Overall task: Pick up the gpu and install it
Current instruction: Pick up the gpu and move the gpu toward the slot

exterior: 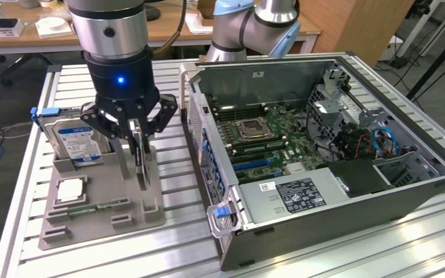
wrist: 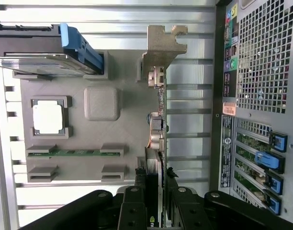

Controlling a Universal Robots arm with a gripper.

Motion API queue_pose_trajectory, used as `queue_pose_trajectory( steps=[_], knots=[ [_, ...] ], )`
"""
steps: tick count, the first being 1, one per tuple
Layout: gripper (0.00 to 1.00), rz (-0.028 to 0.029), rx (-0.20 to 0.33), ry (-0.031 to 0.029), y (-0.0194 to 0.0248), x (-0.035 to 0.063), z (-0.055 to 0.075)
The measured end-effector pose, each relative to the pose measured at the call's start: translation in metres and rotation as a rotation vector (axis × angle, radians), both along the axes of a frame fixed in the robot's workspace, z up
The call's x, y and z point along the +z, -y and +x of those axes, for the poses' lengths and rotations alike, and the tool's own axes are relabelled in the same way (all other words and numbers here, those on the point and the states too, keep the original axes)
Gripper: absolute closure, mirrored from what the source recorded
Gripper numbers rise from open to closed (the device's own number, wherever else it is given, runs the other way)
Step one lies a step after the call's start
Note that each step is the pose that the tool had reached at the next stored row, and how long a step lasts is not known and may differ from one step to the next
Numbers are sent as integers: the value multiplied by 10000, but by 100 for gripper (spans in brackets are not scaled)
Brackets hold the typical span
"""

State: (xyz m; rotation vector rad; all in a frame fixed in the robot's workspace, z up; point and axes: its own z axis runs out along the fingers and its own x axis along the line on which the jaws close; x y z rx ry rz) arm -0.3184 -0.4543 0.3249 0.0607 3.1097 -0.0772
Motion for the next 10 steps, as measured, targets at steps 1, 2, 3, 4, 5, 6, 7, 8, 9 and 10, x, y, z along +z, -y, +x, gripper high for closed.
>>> queue_pose_trajectory(
  steps=[1, 2, 3, 4, 5, 6, 7, 8, 9, 10],
  knots=[
    [74, -1, 0, 0, 0, 9, 0],
    [74, -1, 0, 0, 0, 18, 0],
    [74, -2, 0, 0, 0, 26, 0],
    [74, -1, 0, 1, 0, 33, 0],
    [74, -1, 0, 1, 0, 39, 0],
    [74, -2, 0, 0, 0, 46, 0],
    [74, -1, 0, 1, 0, 52, 0],
    [74, -2, 0, 1, 0, 58, 0],
    [74, -2, 0, 0, 0, 65, 0],
    [74, -2, 0, 1, 0, 70, 0]
  ],
)
